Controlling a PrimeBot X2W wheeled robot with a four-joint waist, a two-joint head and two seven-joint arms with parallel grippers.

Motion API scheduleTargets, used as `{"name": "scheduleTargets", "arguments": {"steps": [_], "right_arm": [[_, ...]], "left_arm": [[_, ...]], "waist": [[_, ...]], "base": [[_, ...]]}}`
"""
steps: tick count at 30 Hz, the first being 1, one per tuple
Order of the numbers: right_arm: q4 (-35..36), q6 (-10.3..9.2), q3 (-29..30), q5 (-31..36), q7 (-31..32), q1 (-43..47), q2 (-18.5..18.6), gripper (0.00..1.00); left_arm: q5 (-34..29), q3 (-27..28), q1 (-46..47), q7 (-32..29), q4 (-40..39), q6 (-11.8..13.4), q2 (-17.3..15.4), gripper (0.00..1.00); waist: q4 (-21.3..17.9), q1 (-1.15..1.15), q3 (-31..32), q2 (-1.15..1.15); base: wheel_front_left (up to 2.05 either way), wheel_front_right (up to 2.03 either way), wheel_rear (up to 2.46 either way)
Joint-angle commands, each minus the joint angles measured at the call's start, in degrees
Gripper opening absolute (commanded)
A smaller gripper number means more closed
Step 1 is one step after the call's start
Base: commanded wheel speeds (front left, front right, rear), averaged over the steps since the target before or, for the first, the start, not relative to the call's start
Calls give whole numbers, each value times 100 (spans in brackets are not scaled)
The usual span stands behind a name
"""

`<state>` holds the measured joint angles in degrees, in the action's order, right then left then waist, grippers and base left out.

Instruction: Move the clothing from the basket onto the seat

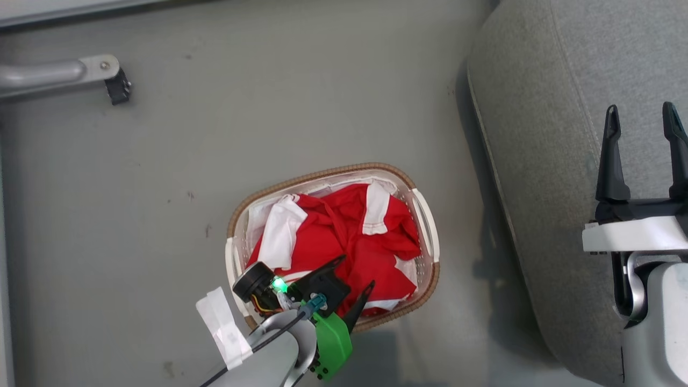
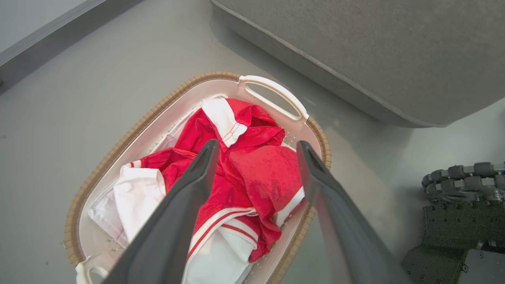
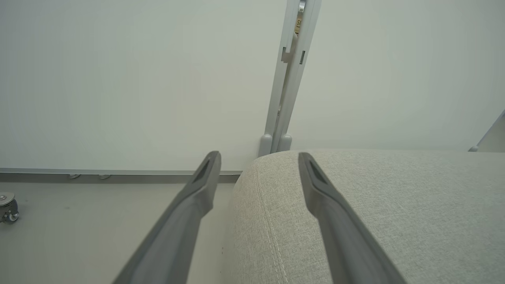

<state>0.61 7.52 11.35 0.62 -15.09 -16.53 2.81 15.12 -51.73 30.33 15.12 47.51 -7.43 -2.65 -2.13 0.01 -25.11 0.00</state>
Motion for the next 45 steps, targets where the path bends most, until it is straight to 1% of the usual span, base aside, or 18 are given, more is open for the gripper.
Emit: {"name": "scheduleTargets", "arguments": {"steps": [1,5,11,17,21,26,34,35,36,37,39,41,42,45], "right_arm": [[52,-6,-15,-56,-12,-143,16,100],[105,-6,2,-144,-12,-260,15,100],[155,-6,5,-265,-12,-446,15,100],[197,-6,35,-353,-12,-582,15,100],[195,-6,46,-381,-12,-644,15,100],[190,-6,36,-437,-12,-692,14,100],[159,-6,24,-526,-12,-789,15,100],[151,-6,19,-530,-12,-791,15,100],[140,-6,11,-541,-12,-790,15,100],[131,-6,1,-552,-12,-790,15,100],[119,-6,-25,-572,-12,-800,15,100],[114,-6,-50,-574,-12,-800,15,100],[110,-6,-58,-575,-12,-796,15,100],[83,-6,-55,-559,-12,-768,15,100]], "left_arm": [[142,-145,253,6,177,-4,-41,100],[431,-633,533,-34,593,-3,-38,100],[825,-1257,869,-126,884,-3,-41,100],[1075,-1614,1173,-112,1089,-4,-40,100],[1172,-1696,1359,-129,1308,7,-40,100],[1255,-1718,1529,-125,1559,152,-39,100],[1457,-1620,1799,-9,1410,307,-38,100],[1485,-1607,1820,-1,1375,320,-39,94],[1498,-1598,1838,9,1340,341,-40,80],[1497,-1595,1856,6,1325,356,-39,63],[1528,-1591,1894,6,1318,366,-39,37],[1545,-1582,1927,8,1295,373,-38,7],[1556,-1574,1928,8,1285,371,-39,0],[1563,-1545,1908,10,1247,346,-39,0]], "waist": [[-348,-1,-883,0],[-438,-1,-1227,0],[-556,-1,-1664,0],[-625,-1,-1982,0],[-652,-1,-2114,0],[-696,-1,-2230,0],[-732,-1,-2351,0],[-734,-1,-2353,0],[-739,-1,-2353,0],[-743,-1,-2352,0],[-754,-1,-2342,0],[-762,-1,-2325,0],[-762,-1,-2312,0],[-746,-1,-2243,0]], "base": [[0,0,0],[0,0,0],[0,0,0],[0,0,0],[0,0,0],[0,0,0],[0,0,0],[0,0,0],[0,0,0],[0,0,0],[0,0,0],[0,0,0],[0,0,0],[0,0,0]]}}
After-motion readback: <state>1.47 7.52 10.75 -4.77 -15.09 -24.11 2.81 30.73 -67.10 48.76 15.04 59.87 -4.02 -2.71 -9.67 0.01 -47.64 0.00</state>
